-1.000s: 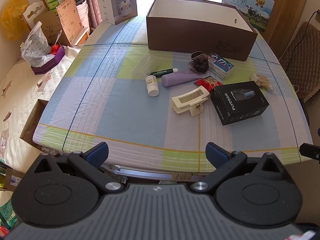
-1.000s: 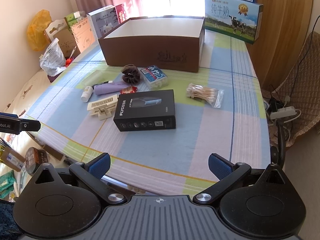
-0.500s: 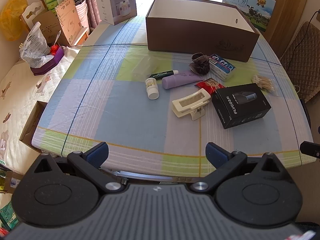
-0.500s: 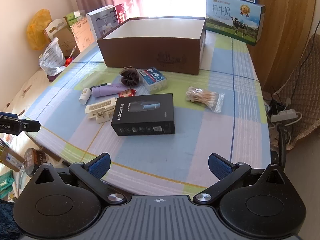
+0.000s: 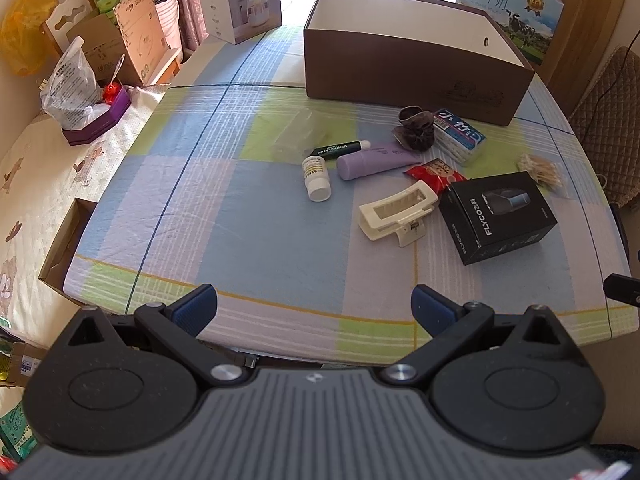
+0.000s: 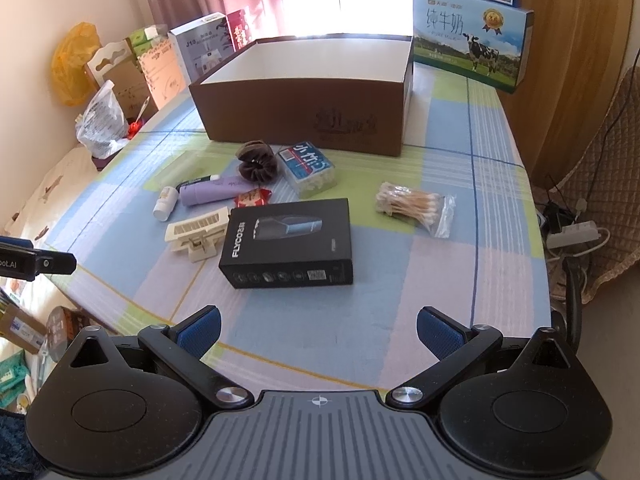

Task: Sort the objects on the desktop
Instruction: 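Move both tools toward the cream claw clip and black FLYCO box, then grasp the cream claw clip with the left tool while the right tool approaches the FLYCO box, then lift the claw clip with the left tool while the right tool grasps the FLYCO box, then carry both items into the brown box and open both tools to release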

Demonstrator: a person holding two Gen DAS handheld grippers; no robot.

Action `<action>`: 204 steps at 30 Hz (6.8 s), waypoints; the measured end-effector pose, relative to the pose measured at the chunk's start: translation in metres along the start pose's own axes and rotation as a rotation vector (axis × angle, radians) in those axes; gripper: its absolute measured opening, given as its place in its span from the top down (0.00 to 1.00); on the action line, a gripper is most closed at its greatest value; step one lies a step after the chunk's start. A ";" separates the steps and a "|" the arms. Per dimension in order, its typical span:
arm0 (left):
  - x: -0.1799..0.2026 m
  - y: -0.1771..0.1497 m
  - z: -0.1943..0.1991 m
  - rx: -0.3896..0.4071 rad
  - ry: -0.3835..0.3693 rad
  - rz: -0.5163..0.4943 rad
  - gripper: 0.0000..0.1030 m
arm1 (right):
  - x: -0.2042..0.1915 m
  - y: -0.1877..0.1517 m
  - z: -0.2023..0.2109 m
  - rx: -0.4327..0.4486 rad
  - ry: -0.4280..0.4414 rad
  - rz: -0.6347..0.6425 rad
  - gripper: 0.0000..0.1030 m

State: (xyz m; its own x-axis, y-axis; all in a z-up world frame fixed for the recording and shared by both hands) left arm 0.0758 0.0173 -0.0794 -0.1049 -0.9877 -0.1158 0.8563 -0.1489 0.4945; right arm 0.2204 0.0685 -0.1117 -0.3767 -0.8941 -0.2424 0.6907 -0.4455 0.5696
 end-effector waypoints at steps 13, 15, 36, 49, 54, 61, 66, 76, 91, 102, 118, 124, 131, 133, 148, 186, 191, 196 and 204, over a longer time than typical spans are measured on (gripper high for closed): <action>-0.010 0.018 -0.023 0.050 -0.083 -0.071 0.01 | 0.009 0.012 -0.023 -0.003 -0.007 -0.046 0.02; -0.006 0.023 -0.027 0.064 -0.102 -0.111 0.02 | 0.011 0.014 -0.026 -0.003 -0.011 -0.053 0.02; 0.063 0.057 -0.110 0.068 -0.317 -0.513 0.25 | 0.051 0.016 -0.050 -0.023 -0.124 -0.230 0.02; 0.082 0.063 -0.145 0.009 -0.342 -0.637 0.55 | 0.078 0.009 -0.052 -0.033 -0.186 -0.348 0.02; 0.071 0.059 -0.143 -0.019 -0.350 -0.542 0.65 | 0.080 0.010 -0.055 -0.040 -0.185 -0.347 0.02; 0.058 0.050 -0.144 -0.075 -0.339 -0.448 0.59 | 0.077 0.013 -0.061 -0.046 -0.159 -0.316 0.02; 0.055 0.051 -0.144 -0.049 -0.332 -0.405 0.65 | 0.072 0.019 -0.063 -0.043 -0.136 -0.245 0.02; 0.022 0.041 -0.116 -0.014 -0.245 -0.294 0.65 | 0.029 0.043 -0.065 -0.032 0.096 0.231 0.02; -0.083 -0.002 -0.089 -0.054 -0.004 0.100 0.65 | -0.033 0.033 -0.132 -0.186 0.422 0.899 0.02; -0.103 -0.022 -0.081 -0.081 0.038 0.176 0.65 | -0.040 0.028 -0.158 -0.277 0.420 0.980 0.11; -0.083 -0.007 -0.086 -0.064 -0.028 0.104 0.65 | -0.054 0.005 -0.158 -0.323 0.219 0.788 0.24; -0.074 -0.004 -0.089 -0.066 -0.057 0.076 0.65 | -0.059 0.006 -0.161 -0.298 0.194 0.785 0.26; -0.070 0.003 -0.090 -0.059 -0.079 0.044 0.65 | -0.060 0.013 -0.139 -0.270 0.207 0.724 0.26; -0.067 0.007 -0.090 -0.054 -0.087 0.030 0.65 | -0.060 0.020 -0.129 -0.251 0.211 0.703 0.26; -0.043 0.095 -0.096 0.049 -0.169 -0.147 0.65 | -0.048 0.090 -0.087 -0.068 0.105 0.515 0.26; 0.022 0.365 -0.264 0.048 -0.365 -0.237 0.65 | -0.025 0.300 -0.296 -0.102 -0.105 0.133 0.26; 0.025 0.374 -0.277 0.025 -0.387 -0.211 0.65 | -0.029 0.307 -0.303 -0.104 -0.095 0.165 0.24; 0.033 0.377 -0.282 0.018 -0.408 -0.215 0.65 | -0.025 0.304 -0.296 -0.099 -0.128 0.165 0.16; 0.038 0.373 -0.292 -0.029 -0.376 -0.209 0.64 | -0.013 0.301 -0.289 -0.114 -0.137 0.100 0.15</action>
State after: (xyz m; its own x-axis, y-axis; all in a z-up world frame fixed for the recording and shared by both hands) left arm 0.5393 -0.0618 -0.1506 -0.4498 -0.8858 0.1139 0.8107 -0.3514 0.4683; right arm 0.6113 -0.0678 -0.1638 -0.3780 -0.9227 -0.0754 0.7913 -0.3643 0.4910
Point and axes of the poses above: each gripper's, at about its wrist camera, not at the fingertips, and z roughly against the way its jaws point, x to its right, y to its top, the point moved 7 cm from there along -z, roughly the way its jaws point, and after that the axes turned 10 degrees about -z, right-handed, at the moved point
